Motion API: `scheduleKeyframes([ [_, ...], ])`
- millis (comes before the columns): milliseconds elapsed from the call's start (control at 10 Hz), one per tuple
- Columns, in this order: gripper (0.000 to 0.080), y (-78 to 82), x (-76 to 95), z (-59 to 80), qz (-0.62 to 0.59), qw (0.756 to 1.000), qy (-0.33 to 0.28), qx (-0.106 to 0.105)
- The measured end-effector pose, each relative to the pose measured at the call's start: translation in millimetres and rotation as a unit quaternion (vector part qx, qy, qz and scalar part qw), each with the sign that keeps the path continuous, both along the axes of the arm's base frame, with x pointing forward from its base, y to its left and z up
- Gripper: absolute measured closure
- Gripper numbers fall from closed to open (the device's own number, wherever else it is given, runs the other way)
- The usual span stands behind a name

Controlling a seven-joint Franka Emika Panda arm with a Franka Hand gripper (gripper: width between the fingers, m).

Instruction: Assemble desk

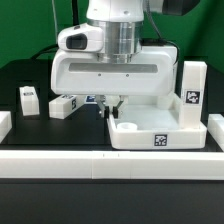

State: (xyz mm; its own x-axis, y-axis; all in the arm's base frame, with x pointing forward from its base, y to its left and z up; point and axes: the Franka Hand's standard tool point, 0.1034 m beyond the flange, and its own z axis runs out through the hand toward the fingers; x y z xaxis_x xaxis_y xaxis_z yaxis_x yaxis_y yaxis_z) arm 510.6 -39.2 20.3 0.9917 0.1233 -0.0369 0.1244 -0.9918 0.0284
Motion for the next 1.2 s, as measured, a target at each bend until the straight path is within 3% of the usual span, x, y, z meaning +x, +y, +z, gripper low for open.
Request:
scheduleKeyframes([
  [200, 0.0736, -1.5, 0.0, -0.1, 0.082, 0.997, 0.004, -0.002],
  [700, 0.0736, 8.7, 22.1, 3.7, 0.227, 0.974, 0.002, -0.014],
  [1200, 0.0736, 14.8, 22.7, 2.9, 0.376, 0.926, 0.017, -0.024],
])
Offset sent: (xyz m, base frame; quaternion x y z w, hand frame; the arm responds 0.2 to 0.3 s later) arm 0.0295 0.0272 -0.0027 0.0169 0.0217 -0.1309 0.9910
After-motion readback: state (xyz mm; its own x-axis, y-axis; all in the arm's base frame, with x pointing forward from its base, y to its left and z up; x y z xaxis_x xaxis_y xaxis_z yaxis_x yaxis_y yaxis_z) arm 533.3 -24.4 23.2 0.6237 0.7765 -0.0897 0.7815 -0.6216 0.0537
